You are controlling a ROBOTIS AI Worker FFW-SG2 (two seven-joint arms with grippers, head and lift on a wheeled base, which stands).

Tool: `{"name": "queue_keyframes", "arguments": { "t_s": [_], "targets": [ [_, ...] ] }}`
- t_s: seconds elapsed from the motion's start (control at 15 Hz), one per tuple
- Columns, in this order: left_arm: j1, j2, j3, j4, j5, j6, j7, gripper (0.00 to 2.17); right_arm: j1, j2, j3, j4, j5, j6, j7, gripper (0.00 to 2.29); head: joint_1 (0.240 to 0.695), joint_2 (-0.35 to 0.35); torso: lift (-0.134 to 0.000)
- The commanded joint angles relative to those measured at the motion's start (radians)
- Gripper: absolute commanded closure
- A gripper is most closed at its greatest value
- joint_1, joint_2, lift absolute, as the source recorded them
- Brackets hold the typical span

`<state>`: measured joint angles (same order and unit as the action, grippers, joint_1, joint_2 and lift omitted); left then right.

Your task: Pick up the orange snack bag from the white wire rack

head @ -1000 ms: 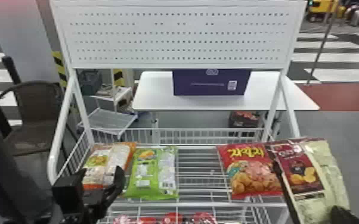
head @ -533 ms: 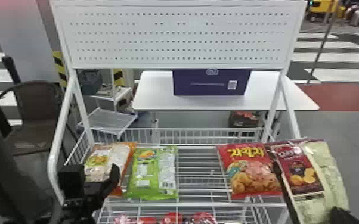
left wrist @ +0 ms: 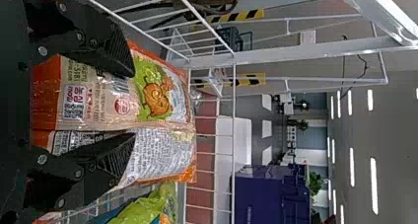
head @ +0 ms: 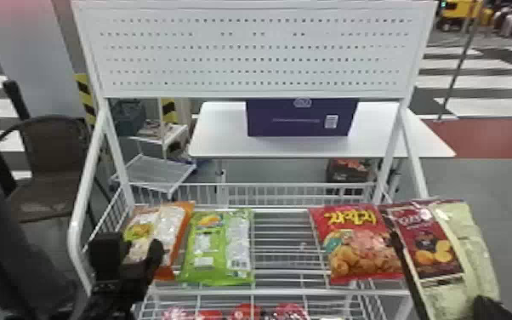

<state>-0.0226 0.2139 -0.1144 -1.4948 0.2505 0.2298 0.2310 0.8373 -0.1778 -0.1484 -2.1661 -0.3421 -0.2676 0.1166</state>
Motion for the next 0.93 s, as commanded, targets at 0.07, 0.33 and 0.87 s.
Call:
{"name": "queue_keyframes", "arguments": {
  "t_s": [0.07,0.33,0.87],
  "targets": [
    [0.035,0.002,0.006,-0.051,0.004,-0.016,0.028,1.99,0.000,-0.003,0.003,-0.001,0.000,0.000,0.000,2.26,0.499,0.000,0.000],
    [0.155,0.005,0.030,-0.242,0.015,-0.019,0.028,2.06,-0.004,-0.006,0.006,0.003,-0.002,0.000,-0.002,2.26,0.499,0.000,0.000],
    [0.595,0.015,0.068,-0.682,0.036,-0.111,0.024,2.06,-0.024,-0.008,0.015,0.032,-0.002,0.000,-0.002,2.26,0.499,0.000,0.000]
  ]
}}
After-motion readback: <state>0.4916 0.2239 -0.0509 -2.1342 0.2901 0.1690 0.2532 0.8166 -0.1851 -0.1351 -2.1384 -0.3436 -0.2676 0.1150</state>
